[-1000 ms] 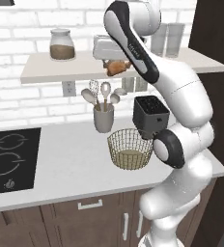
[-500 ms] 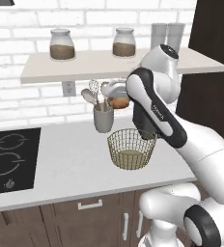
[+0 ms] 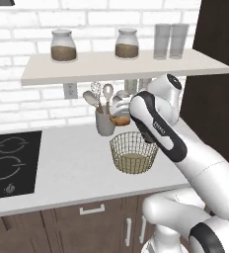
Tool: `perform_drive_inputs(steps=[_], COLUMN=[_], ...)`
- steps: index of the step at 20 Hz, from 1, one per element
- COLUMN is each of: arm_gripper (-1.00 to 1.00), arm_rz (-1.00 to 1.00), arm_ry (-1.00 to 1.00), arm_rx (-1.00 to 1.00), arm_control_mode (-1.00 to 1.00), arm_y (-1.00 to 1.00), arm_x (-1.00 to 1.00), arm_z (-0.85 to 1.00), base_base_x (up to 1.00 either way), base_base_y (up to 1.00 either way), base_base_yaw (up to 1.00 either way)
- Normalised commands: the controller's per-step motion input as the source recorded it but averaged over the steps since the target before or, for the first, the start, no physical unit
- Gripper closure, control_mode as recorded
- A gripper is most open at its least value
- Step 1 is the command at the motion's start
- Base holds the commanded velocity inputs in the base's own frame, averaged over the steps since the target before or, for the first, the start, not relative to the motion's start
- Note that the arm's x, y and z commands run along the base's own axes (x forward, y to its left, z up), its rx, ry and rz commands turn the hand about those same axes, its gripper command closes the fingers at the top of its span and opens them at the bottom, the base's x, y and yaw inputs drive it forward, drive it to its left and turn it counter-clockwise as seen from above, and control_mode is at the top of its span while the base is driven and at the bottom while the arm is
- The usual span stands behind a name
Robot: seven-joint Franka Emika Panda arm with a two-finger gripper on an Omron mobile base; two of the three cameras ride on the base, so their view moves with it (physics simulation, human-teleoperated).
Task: Open the cabinet, pick up the bread from the cabinet and place it in the basket. Then move the basket to the dining counter.
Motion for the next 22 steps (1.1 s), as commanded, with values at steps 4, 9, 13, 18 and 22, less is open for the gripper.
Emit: perform_drive_inputs(steps=[4,9,13,18,22], arm_gripper=[1.00,1.00,1.00,1.00,1.00], arm_rz=[0.00,0.00,0.00,0.00,0.00], arm_ry=[0.09,-0.01,-0.05,0.17,0.25], arm_rx=[0.00,0.00,-0.05,-0.04,-0.04], arm_control_mode=[-1.00,-1.00,-1.00,-1.00,-1.00], arm_y=[-0.49,-0.29,0.00,-0.42,-0.36], arm_x=[0.40,-0.04,-0.09,0.17,0.51], arm_z=[-0.64,-0.83,-0.77,-0.14,-0.07], base_base_x=[0.00,0.00,0.00,0.00,0.00], base_base_y=[0.00,0.00,0.00,0.00,0.00], base_base_yaw=[0.00,0.00,0.00,0.00,0.00])
